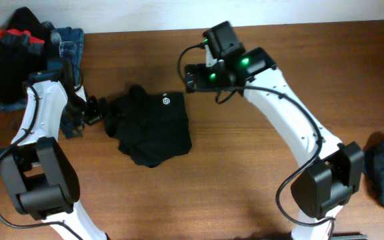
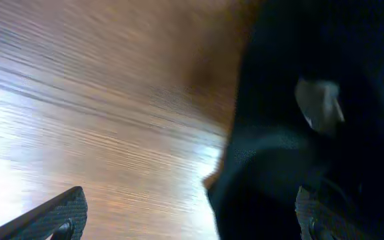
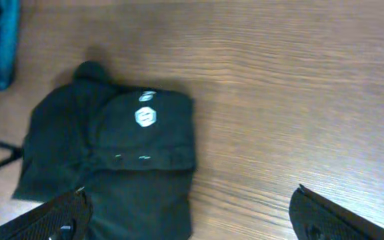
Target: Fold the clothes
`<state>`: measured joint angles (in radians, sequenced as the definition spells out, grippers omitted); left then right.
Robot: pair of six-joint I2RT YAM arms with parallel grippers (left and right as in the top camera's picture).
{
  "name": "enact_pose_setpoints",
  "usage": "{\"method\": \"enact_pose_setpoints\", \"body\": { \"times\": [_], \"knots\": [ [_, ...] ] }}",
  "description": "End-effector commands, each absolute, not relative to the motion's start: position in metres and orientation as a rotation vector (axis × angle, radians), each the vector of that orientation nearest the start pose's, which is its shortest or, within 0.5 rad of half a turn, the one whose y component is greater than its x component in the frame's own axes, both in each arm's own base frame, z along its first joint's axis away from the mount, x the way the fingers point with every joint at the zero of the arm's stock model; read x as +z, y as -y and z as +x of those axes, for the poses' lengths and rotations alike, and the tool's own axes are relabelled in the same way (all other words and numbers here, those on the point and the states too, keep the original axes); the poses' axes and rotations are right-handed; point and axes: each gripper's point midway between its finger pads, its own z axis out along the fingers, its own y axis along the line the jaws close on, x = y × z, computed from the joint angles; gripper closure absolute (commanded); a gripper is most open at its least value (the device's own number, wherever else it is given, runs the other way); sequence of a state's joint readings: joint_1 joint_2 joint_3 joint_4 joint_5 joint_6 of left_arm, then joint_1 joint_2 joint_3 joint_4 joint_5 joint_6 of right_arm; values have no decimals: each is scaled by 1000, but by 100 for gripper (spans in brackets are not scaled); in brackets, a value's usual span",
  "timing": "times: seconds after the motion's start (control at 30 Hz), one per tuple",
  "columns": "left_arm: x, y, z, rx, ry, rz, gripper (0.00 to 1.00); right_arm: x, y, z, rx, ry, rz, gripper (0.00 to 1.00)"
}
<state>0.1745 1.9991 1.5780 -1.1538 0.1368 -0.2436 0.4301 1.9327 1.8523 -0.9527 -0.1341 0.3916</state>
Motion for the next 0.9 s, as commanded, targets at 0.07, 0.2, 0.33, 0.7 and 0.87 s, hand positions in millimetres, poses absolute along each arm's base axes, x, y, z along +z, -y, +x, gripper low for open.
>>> {"method": "enact_pose_setpoints", "body": {
  "times": [0.07, 0.2, 0.33, 0.7, 0.87],
  "knots": [
    [59, -6, 370, -556, -3079, -506, 1, 187, -188, 447, 409, -2674, 18, 1],
    [65, 10, 381, -718, -3009, -362, 1, 183, -174, 449, 393, -2689, 55, 1],
    [75, 26, 389, -869, -2932, -250, 1, 178, -173, 447, 386, -2704, 54, 1],
    [76, 29, 385, -889, -2929, -166, 1, 108, -173, 447, 327, -2840, 36, 1],
    [58, -11, 377, -564, -3042, -433, 1, 60, -172, 445, 291, -2933, 49, 1]
  ]
}}
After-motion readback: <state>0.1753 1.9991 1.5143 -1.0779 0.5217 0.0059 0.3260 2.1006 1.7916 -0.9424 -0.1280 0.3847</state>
